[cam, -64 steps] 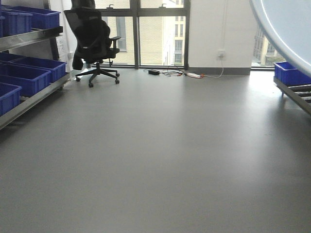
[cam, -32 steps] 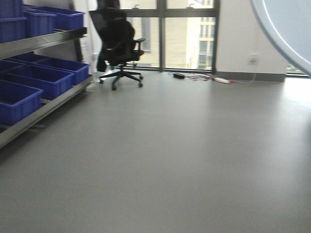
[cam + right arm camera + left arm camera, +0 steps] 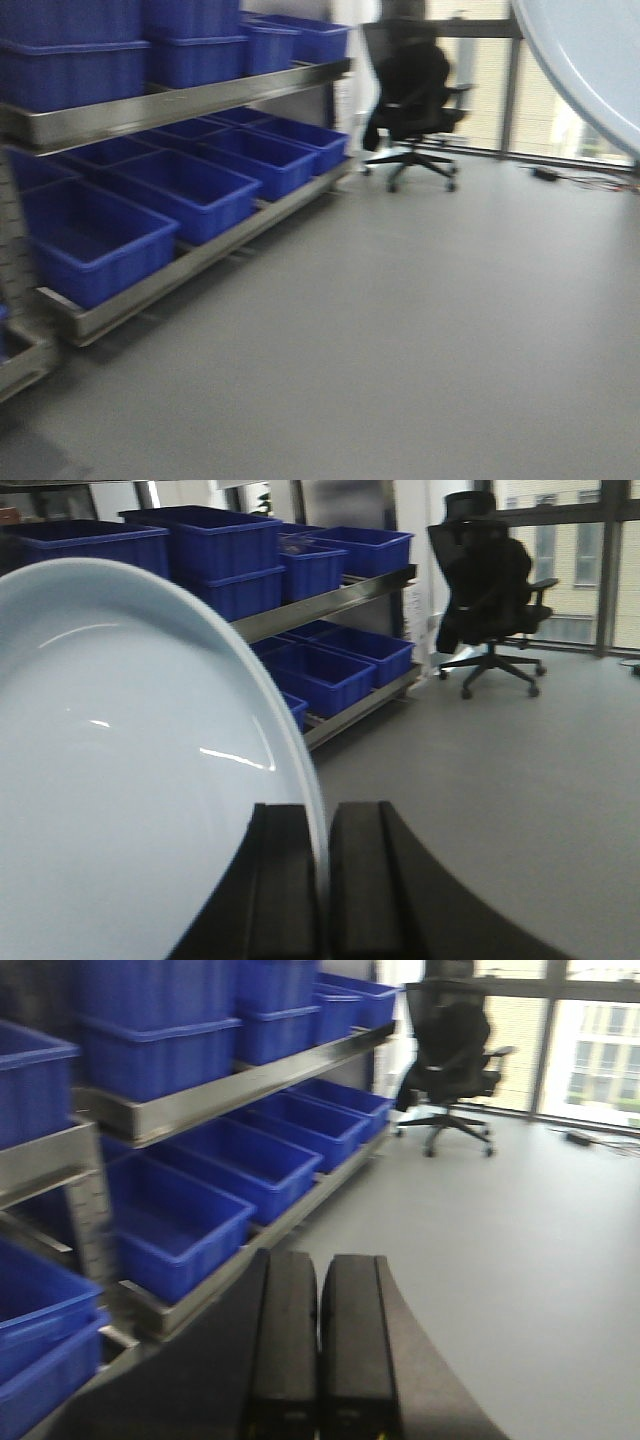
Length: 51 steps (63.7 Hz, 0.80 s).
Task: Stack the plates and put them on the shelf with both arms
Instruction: 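Turn the base toward the shelf of blue bins, holding the plates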
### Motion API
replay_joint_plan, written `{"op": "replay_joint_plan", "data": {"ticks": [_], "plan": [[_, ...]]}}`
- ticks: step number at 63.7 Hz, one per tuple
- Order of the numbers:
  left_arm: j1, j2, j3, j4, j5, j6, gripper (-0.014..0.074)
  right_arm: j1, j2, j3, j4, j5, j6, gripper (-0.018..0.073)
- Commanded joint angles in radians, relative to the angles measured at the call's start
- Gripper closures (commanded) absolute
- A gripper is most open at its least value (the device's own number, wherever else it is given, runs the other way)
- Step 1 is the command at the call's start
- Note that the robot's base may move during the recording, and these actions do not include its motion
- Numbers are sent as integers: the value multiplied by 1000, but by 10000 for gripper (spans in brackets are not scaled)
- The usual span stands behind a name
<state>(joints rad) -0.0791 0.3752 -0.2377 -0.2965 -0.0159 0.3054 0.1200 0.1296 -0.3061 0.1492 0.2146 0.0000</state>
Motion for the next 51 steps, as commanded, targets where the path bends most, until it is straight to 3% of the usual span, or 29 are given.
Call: {"op": "replay_joint_plan", "data": {"ticks": [1, 51], "plan": [[1, 6, -30, -3, -82, -2, 516, -2, 12, -32, 10, -107, 0, 512], [1, 6, -30, -3, -82, -2, 516, -2, 12, -32, 10, -107, 0, 512]]}}
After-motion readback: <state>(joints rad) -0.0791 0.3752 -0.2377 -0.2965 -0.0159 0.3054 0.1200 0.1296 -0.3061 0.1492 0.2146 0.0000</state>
